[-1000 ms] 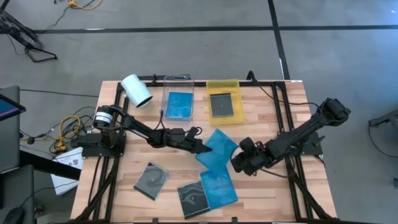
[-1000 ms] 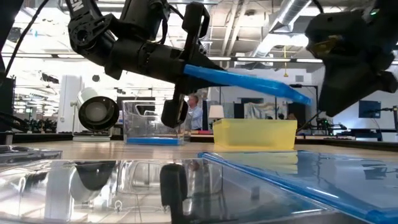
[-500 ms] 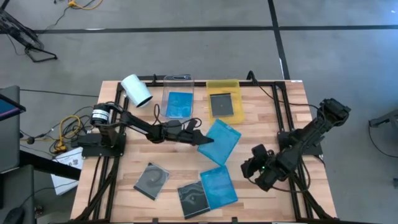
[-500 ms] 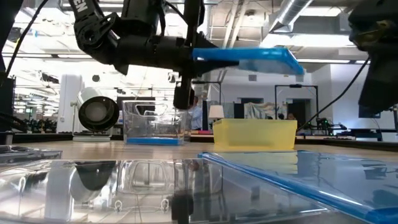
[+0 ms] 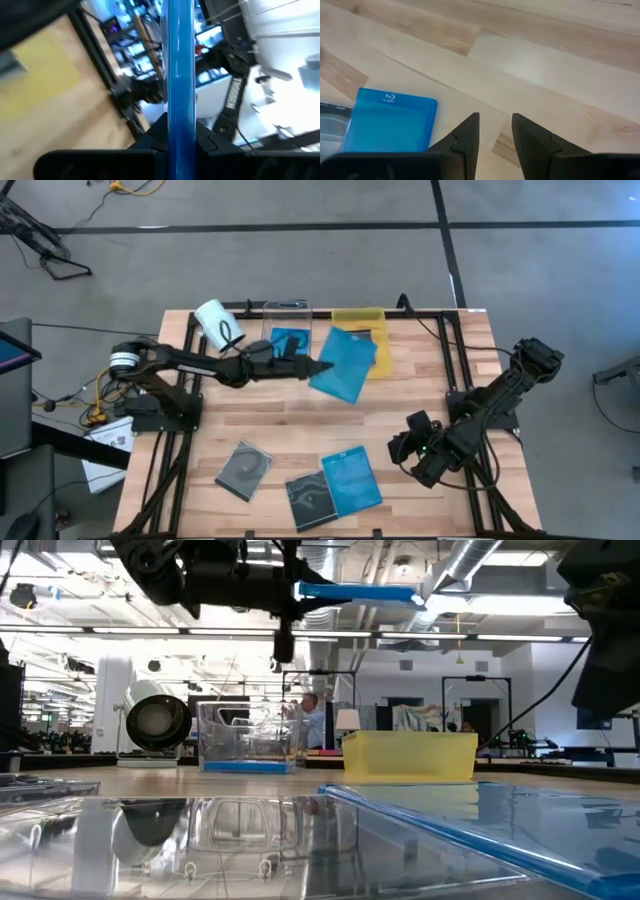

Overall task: Pick & place jewel cases by type
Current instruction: Put the right blue CD case into the transparent bin

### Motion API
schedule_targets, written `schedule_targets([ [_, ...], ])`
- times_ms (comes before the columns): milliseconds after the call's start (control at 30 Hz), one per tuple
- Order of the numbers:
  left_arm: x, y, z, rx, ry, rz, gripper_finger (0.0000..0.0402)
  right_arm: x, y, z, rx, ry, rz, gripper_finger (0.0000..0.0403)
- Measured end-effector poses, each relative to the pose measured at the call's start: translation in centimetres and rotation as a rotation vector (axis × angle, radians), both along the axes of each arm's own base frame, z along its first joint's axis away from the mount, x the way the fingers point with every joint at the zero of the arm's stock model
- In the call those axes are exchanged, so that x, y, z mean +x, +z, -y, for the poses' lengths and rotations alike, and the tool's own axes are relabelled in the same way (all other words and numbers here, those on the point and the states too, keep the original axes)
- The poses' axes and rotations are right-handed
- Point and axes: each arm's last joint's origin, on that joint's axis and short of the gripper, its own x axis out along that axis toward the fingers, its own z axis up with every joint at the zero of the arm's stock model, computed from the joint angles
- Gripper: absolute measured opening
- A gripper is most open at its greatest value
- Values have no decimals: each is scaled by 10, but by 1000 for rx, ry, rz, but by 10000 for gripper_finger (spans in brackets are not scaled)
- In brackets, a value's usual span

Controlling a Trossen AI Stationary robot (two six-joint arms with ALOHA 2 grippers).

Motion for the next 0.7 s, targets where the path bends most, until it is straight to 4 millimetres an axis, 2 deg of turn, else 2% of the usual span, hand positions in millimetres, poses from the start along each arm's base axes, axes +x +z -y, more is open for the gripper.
schedule_targets([
  [267, -34, 24, -31, 101, 159, -120, 18, 1, 0, 1, -7, 1, 1, 108],
  [467, -60, 26, -54, 138, 305, -275, 18, 1, 0, 1, -5, 1, 3, 108],
  [700, -80, 25, -79, 141, 429, -360, 18, 1, 0, 0, 0, 1, 6, 108],
])
